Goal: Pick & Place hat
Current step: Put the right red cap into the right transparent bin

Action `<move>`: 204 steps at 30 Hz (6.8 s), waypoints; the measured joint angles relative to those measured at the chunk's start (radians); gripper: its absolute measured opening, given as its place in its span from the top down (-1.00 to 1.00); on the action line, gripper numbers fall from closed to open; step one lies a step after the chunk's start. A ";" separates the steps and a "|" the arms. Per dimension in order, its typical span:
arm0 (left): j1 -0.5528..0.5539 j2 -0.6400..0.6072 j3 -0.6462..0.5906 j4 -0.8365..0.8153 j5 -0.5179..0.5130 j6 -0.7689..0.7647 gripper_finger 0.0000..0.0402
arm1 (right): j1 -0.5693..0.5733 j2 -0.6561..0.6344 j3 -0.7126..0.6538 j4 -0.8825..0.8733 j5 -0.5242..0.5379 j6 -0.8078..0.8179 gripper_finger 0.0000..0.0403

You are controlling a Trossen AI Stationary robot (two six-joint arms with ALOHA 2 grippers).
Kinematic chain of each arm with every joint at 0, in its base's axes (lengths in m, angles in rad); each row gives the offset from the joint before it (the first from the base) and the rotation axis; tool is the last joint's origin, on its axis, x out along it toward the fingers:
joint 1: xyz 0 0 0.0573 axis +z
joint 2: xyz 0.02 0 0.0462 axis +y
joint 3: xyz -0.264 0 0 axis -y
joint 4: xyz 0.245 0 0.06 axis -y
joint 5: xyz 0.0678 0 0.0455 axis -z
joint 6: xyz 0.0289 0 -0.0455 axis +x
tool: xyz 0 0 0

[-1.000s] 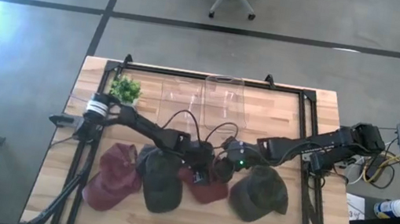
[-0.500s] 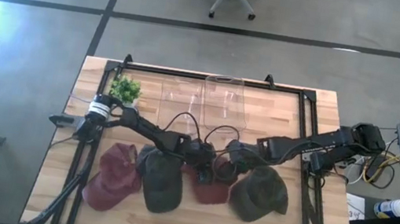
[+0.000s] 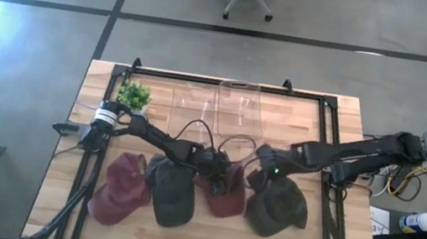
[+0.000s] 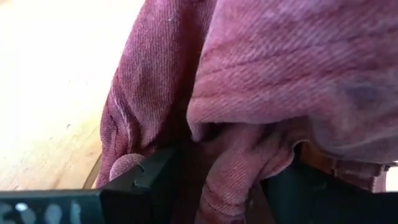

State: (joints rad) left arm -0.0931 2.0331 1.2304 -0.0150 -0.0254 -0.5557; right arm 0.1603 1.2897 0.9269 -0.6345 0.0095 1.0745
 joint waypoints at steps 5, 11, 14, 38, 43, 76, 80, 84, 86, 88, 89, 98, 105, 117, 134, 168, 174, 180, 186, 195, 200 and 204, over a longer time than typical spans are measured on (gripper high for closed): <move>-0.005 -0.003 0.006 -0.003 -0.014 -0.021 -0.02 | -0.094 -0.002 0.000 0.037 0.049 0.074 -0.26; -0.007 -0.002 0.024 -0.011 -0.035 -0.023 -0.02 | -0.121 0.101 0.004 0.176 -0.061 0.044 -0.26; -0.006 -0.002 0.024 -0.011 -0.047 -0.025 -0.02 | -0.104 0.137 0.023 0.181 -0.067 0.042 -0.26; -0.029 -0.017 0.024 0.072 -0.056 0.006 -0.02 | -0.088 0.208 0.003 0.211 -0.074 0.096 0.00; -0.030 -0.018 0.024 0.079 -0.059 0.009 -0.02 | -0.088 0.250 -0.001 0.227 -0.062 0.103 0.02; -0.078 -0.080 0.006 -0.111 -0.060 0.357 -0.02 | -0.084 0.202 -0.030 0.173 -0.121 -0.061 0.91; -0.079 -0.123 0.006 -0.184 -0.066 0.393 -0.02 | -0.085 0.201 -0.055 0.167 -0.119 -0.061 0.91; -0.081 -0.178 0.006 -0.203 -0.086 0.426 -0.02 | -0.085 0.193 -0.071 0.162 -0.115 -0.061 0.86; -0.081 -0.199 0.006 -0.205 -0.092 0.436 -0.02 | -0.085 0.190 -0.071 0.165 -0.114 -0.062 0.77; -0.081 -0.217 0.006 -0.217 -0.113 0.438 -0.02 | -0.085 0.189 -0.071 0.164 -0.113 -0.062 0.65; -0.081 -0.230 0.006 -0.233 -0.115 0.436 -0.02 | -0.085 0.189 -0.071 0.166 -0.111 -0.064 0.59; -0.094 -0.295 -0.042 -0.484 -0.157 0.295 -0.02 | -0.085 0.189 -0.071 0.137 -0.085 -0.080 0.30; -0.161 -0.327 -0.172 -0.385 -0.091 0.175 -0.03 | -0.085 0.189 -0.071 0.106 -0.083 -0.084 0.32; -0.095 -0.314 -0.213 -0.053 -0.215 0.226 -0.03 | -0.084 0.195 -0.071 0.110 -0.096 -0.080 0.37; -0.081 -0.214 -0.170 -0.012 -0.057 0.326 -0.03 | -0.085 0.203 -0.071 0.107 -0.089 -0.091 0.37; -0.118 -0.317 -0.203 -0.331 -0.060 0.294 -0.02 | 0.014 -0.156 0.027 -0.304 -0.028 -0.273 -0.24; -0.154 -0.316 -0.266 -0.195 -0.018 0.266 -0.03 | 0.077 -0.109 0.107 -0.299 -0.041 -0.229 -0.20; -0.165 -0.298 -0.337 0.022 -0.016 0.251 -0.03 | 0.125 0.011 0.133 -0.286 -0.046 -0.153 -0.17; -0.165 -0.276 -0.342 0.074 0.006 0.248 -0.02 | 0.139 0.155 0.125 -0.239 -0.058 -0.121 -0.17; -0.162 -0.293 -0.256 -0.049 -0.009 0.322 -0.03 | 0.121 0.223 0.161 -0.118 -0.020 -0.125 -0.17; -0.142 -0.289 -0.258 -0.059 -0.010 0.302 -0.03 | 0.067 0.237 0.188 0.023 0.139 -0.084 -0.16; -0.140 -0.289 -0.277 -0.048 -0.029 0.235 -0.03 | 0.020 0.316 0.173 0.166 0.120 -0.087 -0.13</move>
State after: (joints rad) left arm -0.2329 1.7439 0.9537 -0.0629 -0.0548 -0.3207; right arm 0.1801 1.6059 1.1004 -0.4689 0.1295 0.9876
